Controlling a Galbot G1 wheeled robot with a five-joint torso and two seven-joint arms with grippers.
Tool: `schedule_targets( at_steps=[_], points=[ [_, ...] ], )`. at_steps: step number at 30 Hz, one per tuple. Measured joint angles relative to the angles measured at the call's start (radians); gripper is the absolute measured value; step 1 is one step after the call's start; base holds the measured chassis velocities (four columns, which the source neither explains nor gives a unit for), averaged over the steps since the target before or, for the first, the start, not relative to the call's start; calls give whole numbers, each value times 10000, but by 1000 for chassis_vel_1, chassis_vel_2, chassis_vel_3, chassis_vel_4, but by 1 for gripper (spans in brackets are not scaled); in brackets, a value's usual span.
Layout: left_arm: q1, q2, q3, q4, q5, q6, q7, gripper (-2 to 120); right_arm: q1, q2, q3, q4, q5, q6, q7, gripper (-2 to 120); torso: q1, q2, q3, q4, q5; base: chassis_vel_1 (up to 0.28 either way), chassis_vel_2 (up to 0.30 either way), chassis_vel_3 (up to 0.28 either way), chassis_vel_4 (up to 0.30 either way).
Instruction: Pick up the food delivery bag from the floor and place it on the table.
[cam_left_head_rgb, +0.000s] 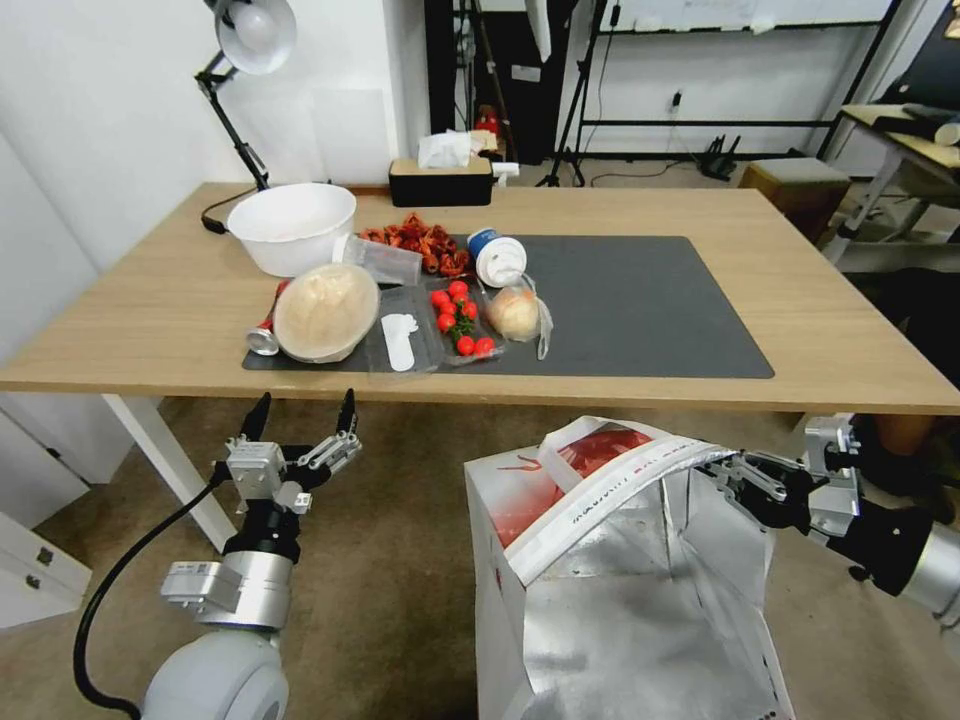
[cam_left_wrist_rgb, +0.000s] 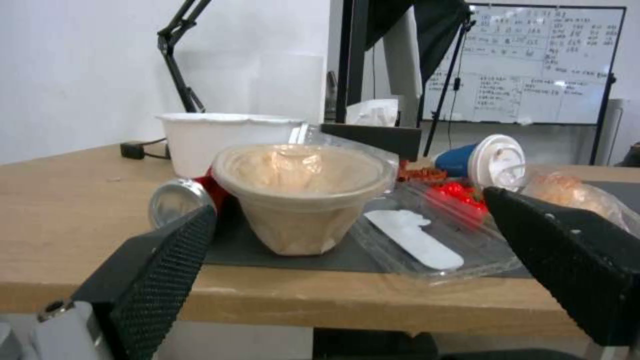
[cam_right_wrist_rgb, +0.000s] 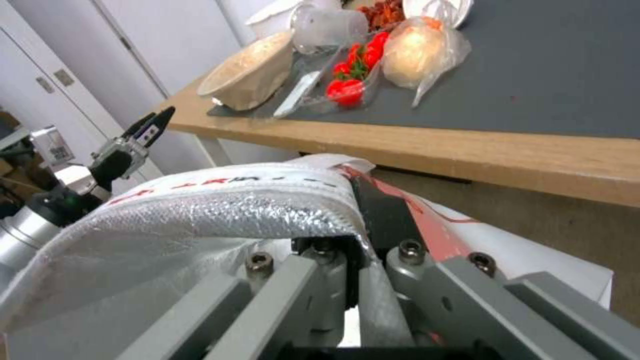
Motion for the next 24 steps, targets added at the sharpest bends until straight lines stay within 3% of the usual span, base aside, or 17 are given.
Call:
schedule_targets(
  at_steps=[24],
  points=[
    [1, 68, -13, -21, -39, -19, 0, 100, -41, 22, 27, 84, -52, 14, -13, 0, 449, 1040, 589, 0, 0, 0, 0, 0, 0]
  ],
)
